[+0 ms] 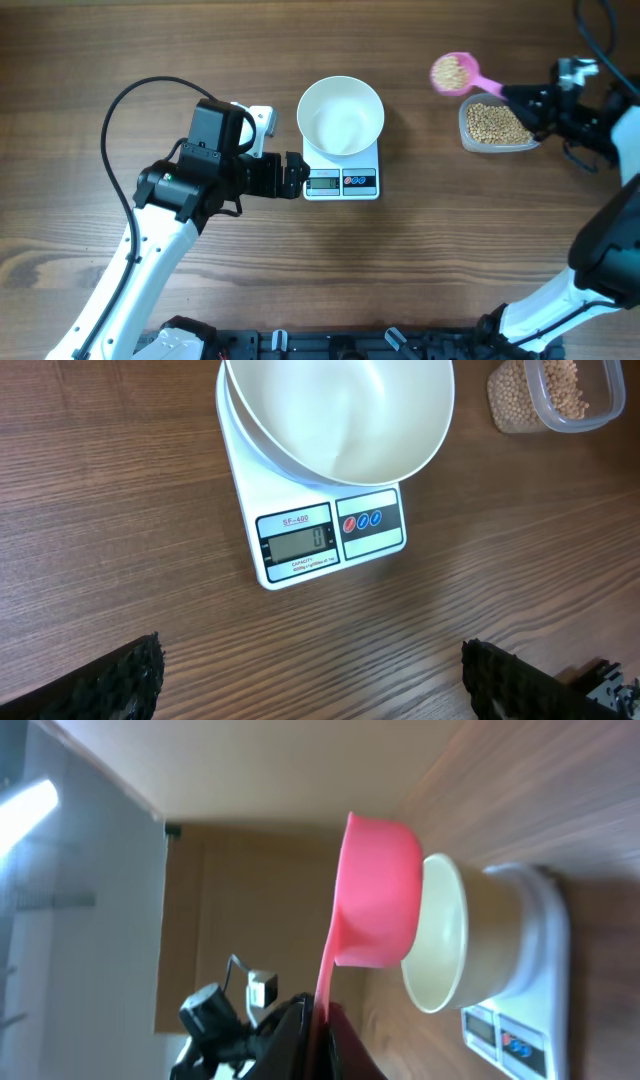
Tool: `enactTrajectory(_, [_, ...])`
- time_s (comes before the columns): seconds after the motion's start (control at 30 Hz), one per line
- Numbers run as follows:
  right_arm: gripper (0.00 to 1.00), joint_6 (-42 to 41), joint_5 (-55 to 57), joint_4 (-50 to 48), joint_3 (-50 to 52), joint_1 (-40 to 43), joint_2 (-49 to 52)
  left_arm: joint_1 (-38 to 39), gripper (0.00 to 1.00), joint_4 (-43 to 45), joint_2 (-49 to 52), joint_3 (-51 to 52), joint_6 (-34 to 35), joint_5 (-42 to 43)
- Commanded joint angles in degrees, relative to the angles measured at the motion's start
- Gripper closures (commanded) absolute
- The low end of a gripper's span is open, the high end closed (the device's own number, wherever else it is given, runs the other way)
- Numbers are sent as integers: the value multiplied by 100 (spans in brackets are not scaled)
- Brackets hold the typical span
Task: Scoop item into bowl and weigh 150g on scale
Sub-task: 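Lift the filled pink scoop left over the white bowl, then tip the pink scoop to pour soybeans into the white bowl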
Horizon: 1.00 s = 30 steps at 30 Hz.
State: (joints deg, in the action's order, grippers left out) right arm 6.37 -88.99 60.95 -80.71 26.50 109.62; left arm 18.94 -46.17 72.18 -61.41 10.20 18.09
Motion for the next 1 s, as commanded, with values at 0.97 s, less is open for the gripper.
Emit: enactTrajectory(0.97, [95, -1379, 3285, -2983, 35, -2916, -1014, 24, 0, 13, 15, 50, -92, 90])
